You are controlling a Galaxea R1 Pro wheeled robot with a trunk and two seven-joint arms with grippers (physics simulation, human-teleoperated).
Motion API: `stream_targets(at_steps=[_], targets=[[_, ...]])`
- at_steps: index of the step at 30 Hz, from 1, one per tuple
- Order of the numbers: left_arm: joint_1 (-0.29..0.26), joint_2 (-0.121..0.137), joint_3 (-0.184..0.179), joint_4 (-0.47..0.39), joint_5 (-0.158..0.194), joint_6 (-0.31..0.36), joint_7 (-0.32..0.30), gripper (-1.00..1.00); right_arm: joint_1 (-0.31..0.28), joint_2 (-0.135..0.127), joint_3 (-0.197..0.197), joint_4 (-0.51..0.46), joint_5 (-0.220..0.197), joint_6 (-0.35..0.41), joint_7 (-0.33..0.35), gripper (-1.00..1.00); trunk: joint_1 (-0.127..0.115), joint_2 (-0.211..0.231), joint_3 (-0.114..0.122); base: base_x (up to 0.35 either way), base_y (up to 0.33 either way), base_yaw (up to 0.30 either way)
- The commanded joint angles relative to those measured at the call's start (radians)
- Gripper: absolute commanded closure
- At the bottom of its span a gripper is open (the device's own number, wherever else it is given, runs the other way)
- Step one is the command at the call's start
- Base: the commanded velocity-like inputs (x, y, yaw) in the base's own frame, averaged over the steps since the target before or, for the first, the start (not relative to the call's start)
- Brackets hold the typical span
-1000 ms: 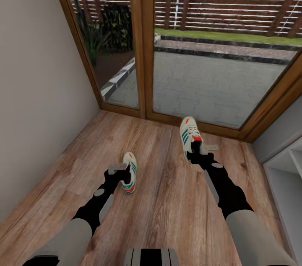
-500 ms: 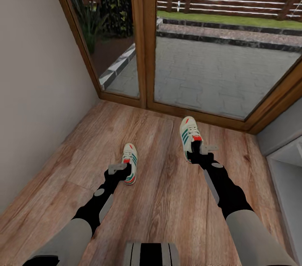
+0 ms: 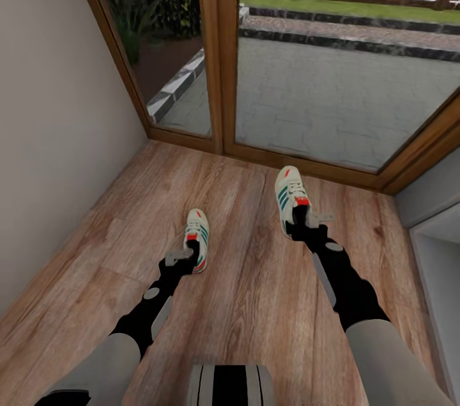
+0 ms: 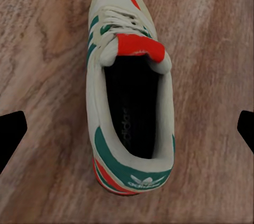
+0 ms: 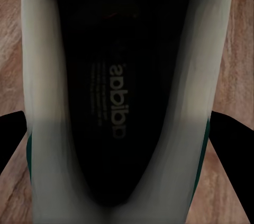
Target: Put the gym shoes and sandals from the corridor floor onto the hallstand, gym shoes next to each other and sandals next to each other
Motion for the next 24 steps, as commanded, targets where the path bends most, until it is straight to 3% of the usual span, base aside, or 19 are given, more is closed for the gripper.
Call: stream_targets(at_steps=[1, 14, 24], targets=[[0.0, -0.001, 0.003, 0.0, 0.007, -0.002, -0.005, -1.0, 0.0, 0.0, 0.001, -0.011, 0.0, 0.006, -0.002, 1.0, 0.0, -0.001, -0.005, 0.0, 0.0, 0.0], [0.0, -0.001, 0.003, -0.001, 0.007, -0.002, -0.005, -1.0, 0.0, 0.0, 0.001, -0.031, 0.0, 0.006, -0.004, 1.0, 0.001, -0.001, -0.008, 0.001, 0.0, 0.0], [0.0, -0.001, 0.003, -0.001, 0.007, -0.002, -0.004, -1.0, 0.0, 0.0, 0.001, -0.029, 0.001, 0.006, 0.0, 1.0, 0.001, -0.001, -0.008, 0.092, 0.0, 0.0]])
